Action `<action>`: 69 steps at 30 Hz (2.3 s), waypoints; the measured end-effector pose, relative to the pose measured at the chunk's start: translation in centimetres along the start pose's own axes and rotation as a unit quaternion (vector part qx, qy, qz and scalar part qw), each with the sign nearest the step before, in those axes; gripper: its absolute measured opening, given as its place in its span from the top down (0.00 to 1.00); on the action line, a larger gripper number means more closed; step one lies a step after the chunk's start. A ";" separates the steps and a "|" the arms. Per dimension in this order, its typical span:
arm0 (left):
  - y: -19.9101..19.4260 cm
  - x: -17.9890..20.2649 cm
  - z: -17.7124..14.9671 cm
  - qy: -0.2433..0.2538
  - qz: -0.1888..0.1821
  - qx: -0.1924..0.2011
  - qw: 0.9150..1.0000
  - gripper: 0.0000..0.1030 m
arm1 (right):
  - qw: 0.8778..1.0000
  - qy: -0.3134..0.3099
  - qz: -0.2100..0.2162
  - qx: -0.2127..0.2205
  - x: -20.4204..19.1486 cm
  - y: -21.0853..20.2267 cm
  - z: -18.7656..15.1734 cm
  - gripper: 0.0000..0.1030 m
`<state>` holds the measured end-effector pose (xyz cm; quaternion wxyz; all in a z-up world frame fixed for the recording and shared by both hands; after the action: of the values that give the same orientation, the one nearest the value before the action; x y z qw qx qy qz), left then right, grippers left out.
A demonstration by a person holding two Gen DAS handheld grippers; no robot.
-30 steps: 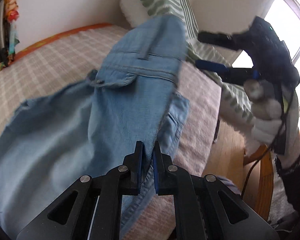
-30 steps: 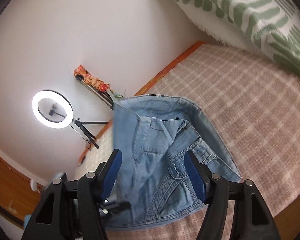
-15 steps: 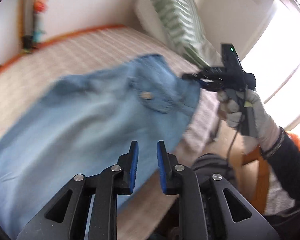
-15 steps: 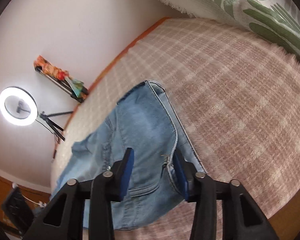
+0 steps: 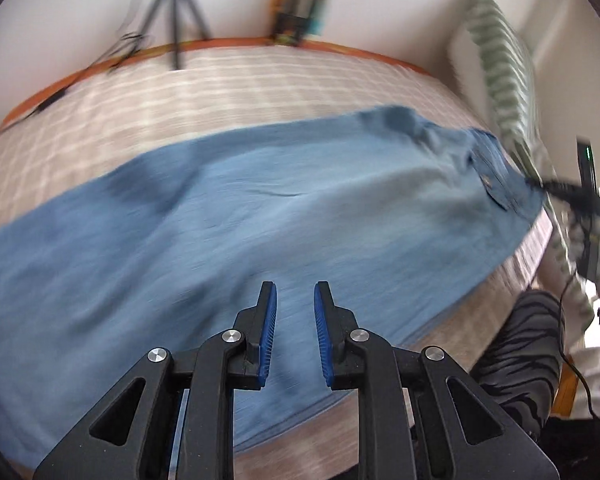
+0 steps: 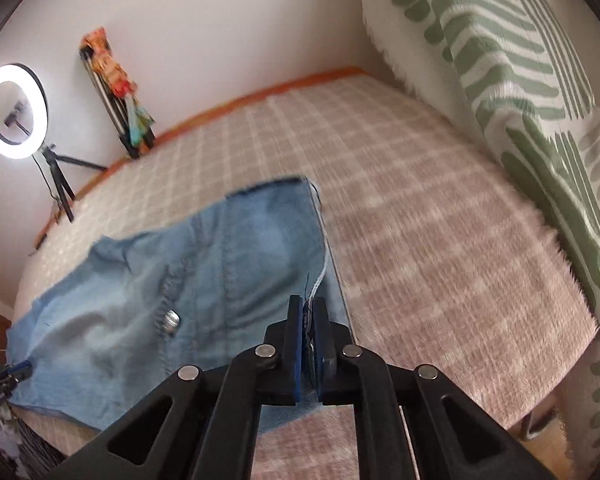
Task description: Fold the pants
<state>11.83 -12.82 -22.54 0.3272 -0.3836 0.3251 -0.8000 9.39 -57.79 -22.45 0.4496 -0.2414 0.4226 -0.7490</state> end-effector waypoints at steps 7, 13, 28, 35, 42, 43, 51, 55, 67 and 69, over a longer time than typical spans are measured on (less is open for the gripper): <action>-6.6 -5.5 -0.4 -0.076 0.040 0.075 0.993 0.83 | 0.999 -0.010 -0.028 0.031 -0.3 -2.0 0.4 0.52; -12.0 -10.8 -2.1 -0.135 0.086 0.123 0.979 0.67 | 0.996 -0.054 -0.025 0.070 -4.2 -4.6 1.5 0.49; -20.1 -26.6 -13.7 -0.358 0.162 0.156 0.906 0.64 | 0.977 -0.163 0.083 0.107 -16.6 -7.2 2.0 0.40; -18.8 -29.0 -16.8 -0.404 0.157 0.128 0.892 0.64 | 0.972 -0.182 0.120 0.087 -20.1 -6.2 2.8 0.35; -20.4 -26.1 -13.8 -0.353 0.174 0.145 0.908 0.64 | 0.965 -0.216 0.137 0.054 -23.3 -2.8 4.2 0.30; -20.5 -25.1 -12.8 -0.337 0.172 0.148 0.914 0.64 | 0.964 -0.223 0.134 0.051 -23.5 -2.2 4.5 0.30; -17.7 -13.2 -3.6 -0.155 0.127 0.126 0.972 0.64 | 0.955 -0.265 0.133 0.005 -26.3 4.4 5.5 0.29; -13.0 -7.5 -1.7 -0.080 0.081 0.105 0.988 0.64 | 0.949 -0.278 0.146 -0.002 -27.5 6.4 5.4 0.32; 1.6 1.3 -2.8 0.046 0.001 -0.012 0.999 0.64 | 0.934 -0.314 0.166 -0.025 -30.1 8.6 4.4 0.83; 2.7 0.7 -3.4 0.040 0.001 -0.028 0.999 0.64 | 0.933 -0.320 0.165 -0.022 -30.3 8.3 4.7 0.89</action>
<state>9.36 -13.99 -26.01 0.3043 -0.3603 0.3606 -0.8047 31.26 -35.13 -26.46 0.6728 -0.4052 0.3065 -0.5377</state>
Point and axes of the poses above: each gripper's, at about its wrist camera, not at the fingertips, and y roughly the way its jaws point, x to its right, z to its top, the point moved 6 cm from there along y, roughly the way its jaws point, and after that the axes turned 12 degrees about -z, right-handed, at the moved point
